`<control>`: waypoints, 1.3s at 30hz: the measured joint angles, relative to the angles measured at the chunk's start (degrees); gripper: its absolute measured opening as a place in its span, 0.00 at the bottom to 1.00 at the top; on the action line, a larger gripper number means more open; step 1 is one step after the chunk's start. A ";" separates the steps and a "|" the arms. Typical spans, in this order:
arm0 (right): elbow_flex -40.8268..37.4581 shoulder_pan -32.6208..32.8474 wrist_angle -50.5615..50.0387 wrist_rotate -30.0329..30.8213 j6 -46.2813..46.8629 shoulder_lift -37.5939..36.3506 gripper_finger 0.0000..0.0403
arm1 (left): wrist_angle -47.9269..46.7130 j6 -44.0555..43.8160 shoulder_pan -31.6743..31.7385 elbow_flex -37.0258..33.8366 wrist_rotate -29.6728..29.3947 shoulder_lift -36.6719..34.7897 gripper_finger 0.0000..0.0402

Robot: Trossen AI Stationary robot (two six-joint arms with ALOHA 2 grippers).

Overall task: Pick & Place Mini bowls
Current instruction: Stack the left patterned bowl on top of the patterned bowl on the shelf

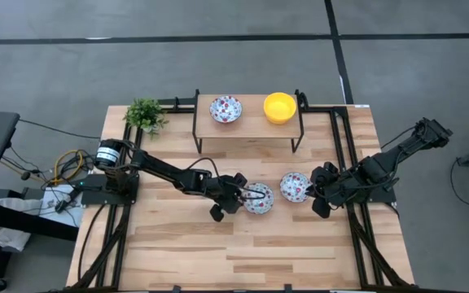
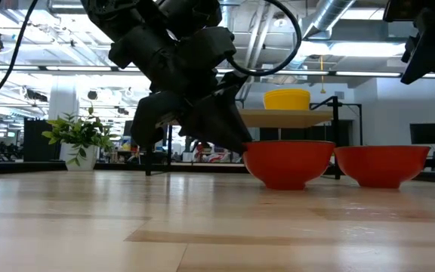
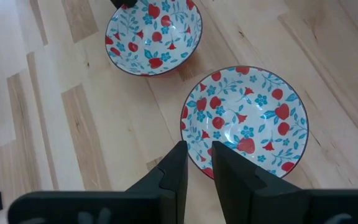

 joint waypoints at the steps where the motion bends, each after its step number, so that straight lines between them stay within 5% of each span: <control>1: 0.00 0.00 0.00 0.00 0.00 0.00 0.16 | 0.01 0.00 0.00 0.00 0.04 0.00 0.16; 8: 0.00 0.00 0.00 0.00 -0.04 0.00 0.16 | 0.38 0.00 -0.02 0.01 0.00 0.00 0.03; 18: 0.00 0.00 0.00 0.31 -0.52 0.00 0.16 | 0.29 -2.58 -3.51 0.02 -4.56 -0.22 0.02; 26: 0.00 0.00 0.03 1.71 -0.57 0.00 0.16 | -0.17 -12.51 -7.93 -0.02 -12.76 -3.45 0.02; 39: 0.00 0.00 1.06 3.13 -0.57 0.00 0.16 | -0.03 -16.59 -9.12 -0.02 -30.03 -18.65 0.02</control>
